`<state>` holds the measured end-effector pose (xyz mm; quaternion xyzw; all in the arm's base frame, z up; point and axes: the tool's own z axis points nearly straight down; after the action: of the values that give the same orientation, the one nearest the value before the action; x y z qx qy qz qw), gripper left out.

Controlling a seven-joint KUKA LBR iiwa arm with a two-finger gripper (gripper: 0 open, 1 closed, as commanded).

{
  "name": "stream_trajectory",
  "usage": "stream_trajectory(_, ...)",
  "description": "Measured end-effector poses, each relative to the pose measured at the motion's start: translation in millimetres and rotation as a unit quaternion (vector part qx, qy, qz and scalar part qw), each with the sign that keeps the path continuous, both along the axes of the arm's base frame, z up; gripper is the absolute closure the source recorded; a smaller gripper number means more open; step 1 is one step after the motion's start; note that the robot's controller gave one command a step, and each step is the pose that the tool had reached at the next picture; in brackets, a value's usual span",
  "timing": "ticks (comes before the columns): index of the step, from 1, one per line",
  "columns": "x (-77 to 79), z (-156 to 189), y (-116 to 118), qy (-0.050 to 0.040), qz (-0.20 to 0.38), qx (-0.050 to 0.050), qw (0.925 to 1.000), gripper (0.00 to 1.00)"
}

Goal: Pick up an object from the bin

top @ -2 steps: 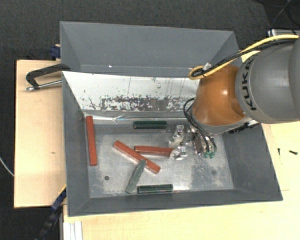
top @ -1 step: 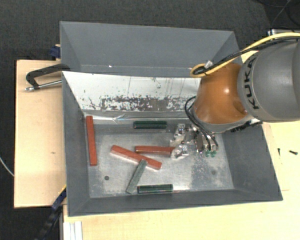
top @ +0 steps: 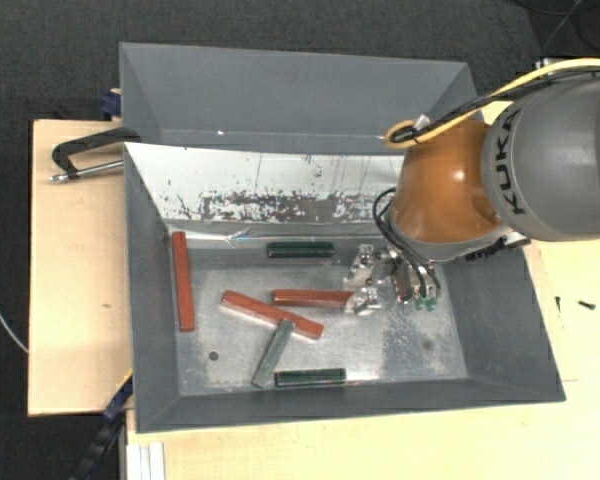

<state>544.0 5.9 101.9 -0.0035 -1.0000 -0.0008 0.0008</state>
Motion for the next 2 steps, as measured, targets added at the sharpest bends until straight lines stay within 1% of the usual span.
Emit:
stream_trajectory(1, -0.4, 23.6, 0.0, 0.0005, 0.000, 0.000, 1.0000, 1.00)
stream_trajectory(2, 0.9, 43.4, -0.1, -0.0018, 0.000, 0.000, 1.0000, 1.00)
